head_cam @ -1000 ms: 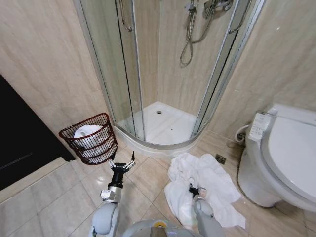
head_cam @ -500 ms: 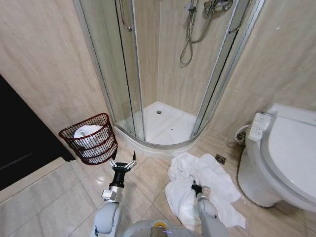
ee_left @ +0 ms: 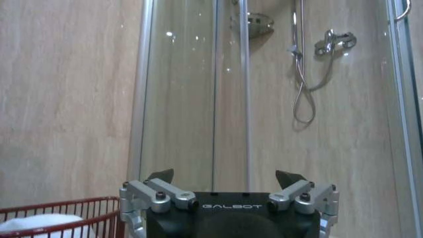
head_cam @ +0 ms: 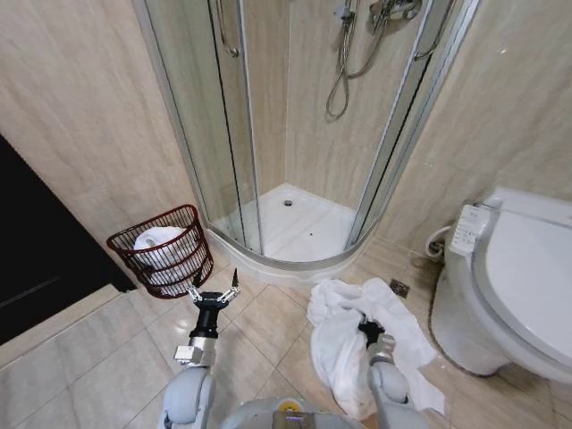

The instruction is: Discard the used towel into the hamper.

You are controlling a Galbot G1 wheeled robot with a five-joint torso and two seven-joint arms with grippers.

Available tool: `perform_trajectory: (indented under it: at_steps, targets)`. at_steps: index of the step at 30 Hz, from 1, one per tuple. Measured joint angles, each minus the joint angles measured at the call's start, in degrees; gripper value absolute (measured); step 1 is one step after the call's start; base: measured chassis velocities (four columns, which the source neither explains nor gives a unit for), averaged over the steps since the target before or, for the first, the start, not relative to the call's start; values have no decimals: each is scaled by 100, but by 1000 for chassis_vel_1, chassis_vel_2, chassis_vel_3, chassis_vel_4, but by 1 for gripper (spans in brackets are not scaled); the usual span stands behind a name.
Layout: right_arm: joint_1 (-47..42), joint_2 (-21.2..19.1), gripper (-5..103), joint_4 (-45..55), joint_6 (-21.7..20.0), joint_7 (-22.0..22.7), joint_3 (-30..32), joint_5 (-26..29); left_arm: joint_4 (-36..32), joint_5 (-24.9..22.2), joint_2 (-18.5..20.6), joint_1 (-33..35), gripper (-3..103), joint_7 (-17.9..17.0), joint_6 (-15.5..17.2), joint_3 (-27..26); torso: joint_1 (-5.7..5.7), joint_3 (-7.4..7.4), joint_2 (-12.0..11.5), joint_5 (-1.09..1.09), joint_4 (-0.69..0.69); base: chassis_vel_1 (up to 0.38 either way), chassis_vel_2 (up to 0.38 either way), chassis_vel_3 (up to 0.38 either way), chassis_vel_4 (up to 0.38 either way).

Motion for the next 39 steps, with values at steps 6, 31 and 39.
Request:
perform_trajectory:
  at_steps: [6, 31, 39]
  targets:
    - [-568, -16, 5, 1331, 21, -166, 127, -22, 61, 8, -8, 13, 100, 23, 3, 40, 0, -1, 0, 0, 0, 0, 0, 0, 0]
    - [-1600, 368, 5, 3754, -288, -303, 68, -227, 42, -83, 109, 24, 100, 35, 11, -27, 0, -1, 0, 0, 0, 0, 0, 0, 0]
    - [-1581, 349, 5, 3696, -279, -302, 65, -216, 35, -17, 52, 86, 100, 158, 109, 18, 0, -1, 0, 1, 0, 0, 0, 0, 0]
